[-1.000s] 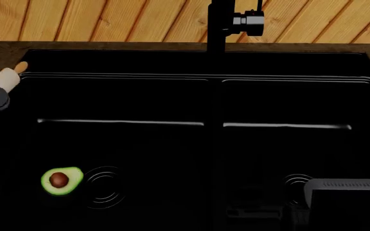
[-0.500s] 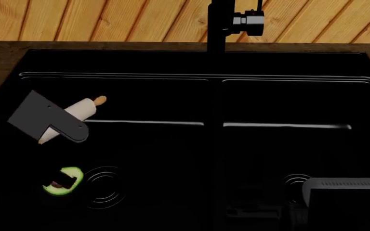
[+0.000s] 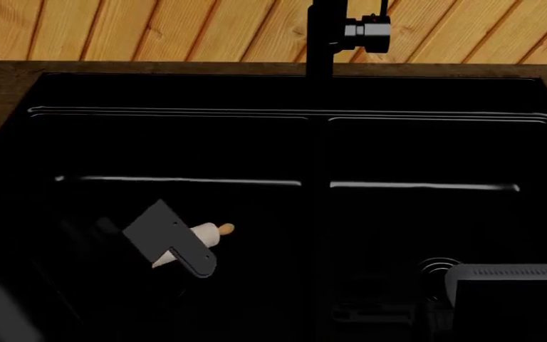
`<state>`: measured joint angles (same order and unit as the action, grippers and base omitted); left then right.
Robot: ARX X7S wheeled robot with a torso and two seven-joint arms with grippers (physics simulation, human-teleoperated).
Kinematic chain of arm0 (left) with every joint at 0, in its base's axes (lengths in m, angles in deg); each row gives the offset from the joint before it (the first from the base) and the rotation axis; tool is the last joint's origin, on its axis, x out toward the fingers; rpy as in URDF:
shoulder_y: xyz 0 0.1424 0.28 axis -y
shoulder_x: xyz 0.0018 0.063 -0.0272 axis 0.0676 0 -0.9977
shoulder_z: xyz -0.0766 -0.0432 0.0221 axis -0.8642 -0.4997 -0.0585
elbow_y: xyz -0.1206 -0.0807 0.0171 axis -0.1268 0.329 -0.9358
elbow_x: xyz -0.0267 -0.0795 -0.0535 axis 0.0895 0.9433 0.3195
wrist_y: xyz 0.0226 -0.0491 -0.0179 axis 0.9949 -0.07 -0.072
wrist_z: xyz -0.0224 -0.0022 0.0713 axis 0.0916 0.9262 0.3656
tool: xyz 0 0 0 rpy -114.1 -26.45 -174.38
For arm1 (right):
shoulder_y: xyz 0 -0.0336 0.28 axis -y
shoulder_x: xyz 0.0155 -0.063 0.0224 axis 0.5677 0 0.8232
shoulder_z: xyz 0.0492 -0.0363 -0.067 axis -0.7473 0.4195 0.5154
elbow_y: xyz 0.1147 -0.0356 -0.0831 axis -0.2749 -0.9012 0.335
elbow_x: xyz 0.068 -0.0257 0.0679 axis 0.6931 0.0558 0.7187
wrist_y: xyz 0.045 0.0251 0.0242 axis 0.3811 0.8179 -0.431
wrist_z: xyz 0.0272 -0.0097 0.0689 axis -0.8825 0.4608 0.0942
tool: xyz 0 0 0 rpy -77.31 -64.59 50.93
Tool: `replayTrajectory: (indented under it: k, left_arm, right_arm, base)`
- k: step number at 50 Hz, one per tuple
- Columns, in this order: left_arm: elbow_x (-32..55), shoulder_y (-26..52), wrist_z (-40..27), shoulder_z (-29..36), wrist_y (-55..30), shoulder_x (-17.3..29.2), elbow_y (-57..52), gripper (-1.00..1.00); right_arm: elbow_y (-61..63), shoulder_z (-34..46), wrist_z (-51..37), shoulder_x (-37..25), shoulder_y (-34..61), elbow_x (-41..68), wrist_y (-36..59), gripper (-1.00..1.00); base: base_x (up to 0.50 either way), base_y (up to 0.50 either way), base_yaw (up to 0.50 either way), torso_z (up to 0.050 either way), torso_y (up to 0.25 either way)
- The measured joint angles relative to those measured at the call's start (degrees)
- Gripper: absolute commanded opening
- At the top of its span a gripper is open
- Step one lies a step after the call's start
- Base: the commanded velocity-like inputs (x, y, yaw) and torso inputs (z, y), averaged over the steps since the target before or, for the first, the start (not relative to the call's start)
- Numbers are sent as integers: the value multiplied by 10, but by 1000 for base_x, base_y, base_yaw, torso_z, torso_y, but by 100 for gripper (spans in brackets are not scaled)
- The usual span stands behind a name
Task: Pick the rolling pin from the counter and place it in the sink
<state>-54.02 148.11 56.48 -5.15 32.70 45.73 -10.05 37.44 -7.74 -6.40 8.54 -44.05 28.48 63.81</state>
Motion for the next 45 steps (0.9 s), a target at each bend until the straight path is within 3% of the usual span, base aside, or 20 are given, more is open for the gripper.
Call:
replayTrajectory:
  k: [16,30,31,45]
  left_arm:
    - [-46,2,67,49,129,-84,192,-100]
    - [-1,30,70,152,199,-124,297,-100]
    - [1,32,72,159,201,-126,300,100]
    - [-37,32,31,192,167,-101,221,100]
  right_arm:
    - [-6,0,-1,-3,-2,4,-8,100]
    - [-12,4,-3,-5,-2,7,-12,100]
    - [-12,4,-3,-5,-2,7,-12,100]
    - [-9,4,-6,-7,-5,10,-15,100]
  base:
    - [0,0,-1,-2,0]
    - [10,-2,-7,-9,0]
    - [18,-6,-14,-12,0]
    - [1,-2,-4,-5,0]
